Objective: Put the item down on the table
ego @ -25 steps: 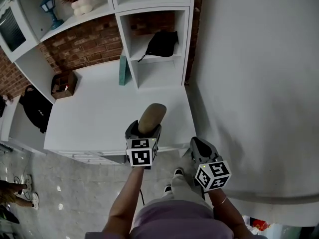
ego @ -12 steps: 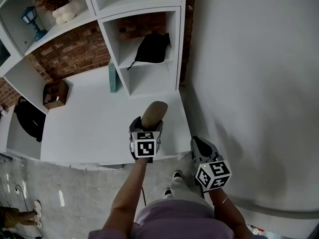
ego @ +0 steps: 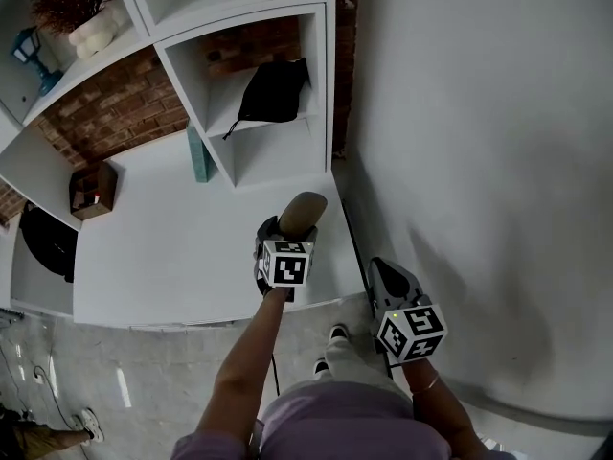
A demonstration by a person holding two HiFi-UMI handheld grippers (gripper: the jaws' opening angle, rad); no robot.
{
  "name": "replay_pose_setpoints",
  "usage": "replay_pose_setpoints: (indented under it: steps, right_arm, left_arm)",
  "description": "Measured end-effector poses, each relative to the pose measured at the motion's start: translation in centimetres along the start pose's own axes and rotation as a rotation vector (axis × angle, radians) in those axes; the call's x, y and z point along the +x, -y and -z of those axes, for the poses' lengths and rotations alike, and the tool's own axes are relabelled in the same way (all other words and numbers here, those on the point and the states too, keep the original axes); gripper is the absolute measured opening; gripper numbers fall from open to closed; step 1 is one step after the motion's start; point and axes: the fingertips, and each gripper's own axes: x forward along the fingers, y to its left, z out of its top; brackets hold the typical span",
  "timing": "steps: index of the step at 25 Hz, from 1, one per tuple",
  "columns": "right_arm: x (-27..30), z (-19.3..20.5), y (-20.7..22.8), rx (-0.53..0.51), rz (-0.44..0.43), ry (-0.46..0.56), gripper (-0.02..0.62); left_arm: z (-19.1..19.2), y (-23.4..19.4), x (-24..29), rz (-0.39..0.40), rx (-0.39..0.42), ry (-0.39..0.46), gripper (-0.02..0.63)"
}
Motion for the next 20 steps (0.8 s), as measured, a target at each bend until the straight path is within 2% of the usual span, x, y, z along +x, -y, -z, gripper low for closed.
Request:
replay_pose_setpoints:
  steps: [11, 20]
  right_arm:
    - [0.3, 0.1, 2.2, 0.016, 0.040, -0.009, 0.002]
    - [0.9, -0.1, 3.1, 0.026, 0.052, -0.016, 0.002]
  left_arm:
    - [1.1, 1.1, 4.9, 0.034, 0.034, -0.093, 0.385]
    - [1.4, 1.1, 6.4, 0.037, 0.047, -0.123, 0.385]
